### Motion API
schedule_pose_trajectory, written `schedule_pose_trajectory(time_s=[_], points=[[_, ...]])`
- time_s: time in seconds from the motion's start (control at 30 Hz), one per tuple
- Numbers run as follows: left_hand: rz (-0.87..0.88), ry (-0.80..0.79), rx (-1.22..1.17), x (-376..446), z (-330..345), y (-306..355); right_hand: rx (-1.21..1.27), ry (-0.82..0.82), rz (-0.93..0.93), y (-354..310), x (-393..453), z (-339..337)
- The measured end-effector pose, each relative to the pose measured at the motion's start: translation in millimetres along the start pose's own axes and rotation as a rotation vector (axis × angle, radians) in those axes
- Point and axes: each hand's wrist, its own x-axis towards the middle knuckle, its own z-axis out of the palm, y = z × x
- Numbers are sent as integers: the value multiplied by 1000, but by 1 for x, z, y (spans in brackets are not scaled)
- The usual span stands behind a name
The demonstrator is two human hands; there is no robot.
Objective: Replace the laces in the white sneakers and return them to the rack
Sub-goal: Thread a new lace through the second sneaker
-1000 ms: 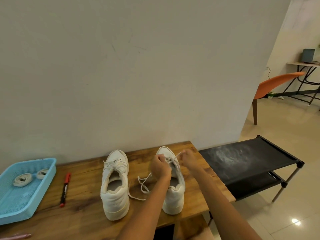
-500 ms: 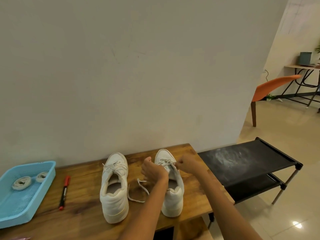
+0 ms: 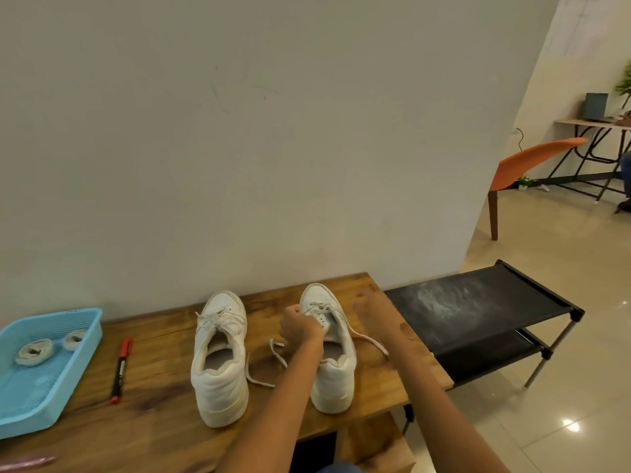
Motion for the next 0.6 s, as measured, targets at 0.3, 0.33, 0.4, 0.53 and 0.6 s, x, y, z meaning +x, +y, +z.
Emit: schedule_pose_trajectory(time_s=[0.3, 0.33, 0.4, 0.53, 0.6], points=[[144, -266, 214, 14, -14, -9, 3, -140, -79, -20, -8, 11], [131, -264, 251, 13, -14, -6, 13, -143, -64, -19, -7, 12], [46, -250, 264, 12, -16, -1, 31, -143, -21, -15, -8, 13], [-106, -249, 175, 12, -17, -4, 143, -166, 101, 10, -17, 22], [-128, -238, 151, 11, -17, -4, 156, -140, 110, 13, -22, 24]])
